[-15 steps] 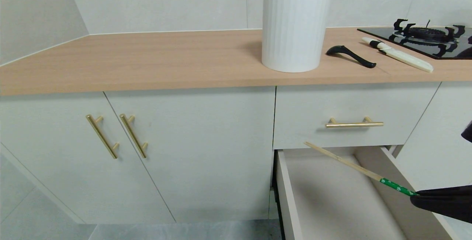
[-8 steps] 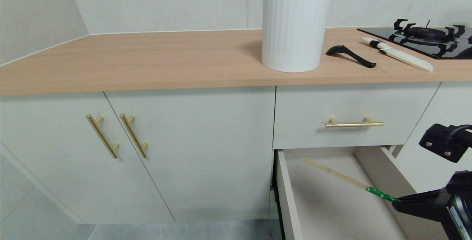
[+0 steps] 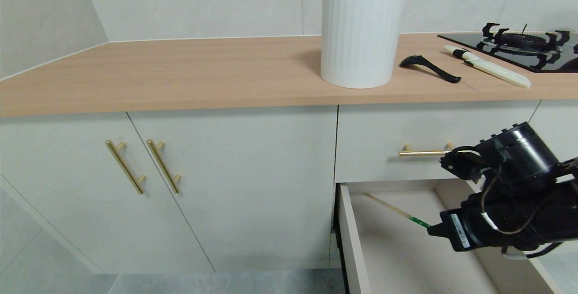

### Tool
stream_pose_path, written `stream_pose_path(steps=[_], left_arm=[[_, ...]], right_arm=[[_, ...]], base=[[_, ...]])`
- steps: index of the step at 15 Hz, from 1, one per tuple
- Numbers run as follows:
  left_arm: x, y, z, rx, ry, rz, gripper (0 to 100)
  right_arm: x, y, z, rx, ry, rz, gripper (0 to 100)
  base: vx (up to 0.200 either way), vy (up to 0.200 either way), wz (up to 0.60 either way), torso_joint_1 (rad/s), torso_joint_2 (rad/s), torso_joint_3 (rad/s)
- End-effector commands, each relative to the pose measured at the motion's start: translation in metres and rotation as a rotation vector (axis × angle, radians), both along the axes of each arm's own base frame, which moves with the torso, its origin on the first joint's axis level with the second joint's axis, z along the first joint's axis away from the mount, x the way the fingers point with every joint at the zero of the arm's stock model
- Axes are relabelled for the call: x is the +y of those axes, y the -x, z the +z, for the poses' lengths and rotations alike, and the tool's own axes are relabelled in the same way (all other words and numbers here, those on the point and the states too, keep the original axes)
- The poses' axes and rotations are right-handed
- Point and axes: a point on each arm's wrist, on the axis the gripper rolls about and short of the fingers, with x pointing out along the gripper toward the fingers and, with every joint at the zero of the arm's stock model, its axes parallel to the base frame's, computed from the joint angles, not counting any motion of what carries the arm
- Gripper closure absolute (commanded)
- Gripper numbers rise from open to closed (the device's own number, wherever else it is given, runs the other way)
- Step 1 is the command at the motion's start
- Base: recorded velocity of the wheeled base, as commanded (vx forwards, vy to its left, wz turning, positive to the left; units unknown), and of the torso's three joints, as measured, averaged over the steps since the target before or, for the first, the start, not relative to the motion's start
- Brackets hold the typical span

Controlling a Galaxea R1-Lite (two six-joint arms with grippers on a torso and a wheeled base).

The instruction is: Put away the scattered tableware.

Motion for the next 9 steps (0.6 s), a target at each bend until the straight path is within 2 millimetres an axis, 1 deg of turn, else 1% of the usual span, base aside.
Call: stream_pose_path(steps=[1,4,5,7,9], left_arm=[[0.000,0.000,0.000,0.001,0.000,0.001,0],[0.000,0.000,0.000,0.001,0.000,-0.001,0],[0.000,0.000,0.000,0.001,0.000,0.001,0],[0.000,0.000,0.000,0.001,0.000,0.001,0],[0.000,0.000,0.000,0.001,0.000,0.001,0]], right_arm=[[0.013,-0.026,-0.034,0.068,0.027,-0.067,100],[0.021,-0.042,-0.047,0.047,0.007,-0.153,100],[0.024,-0.048,-0.058,0.044,0.033,-0.178,100],[0.026,-0.054,-0.070,0.056,0.056,-0.189,100],[0.030,-0.060,-0.087,0.081,0.073,-0.189,100]], base=[[0.000,0.000,0.00,0.000,0.00,0.000],[0.000,0.000,0.00,0.000,0.00,0.000],[0.000,0.000,0.00,0.000,0.00,0.000],[0.000,0.000,0.00,0.000,0.00,0.000],[0.000,0.000,0.00,0.000,0.00,0.000]])
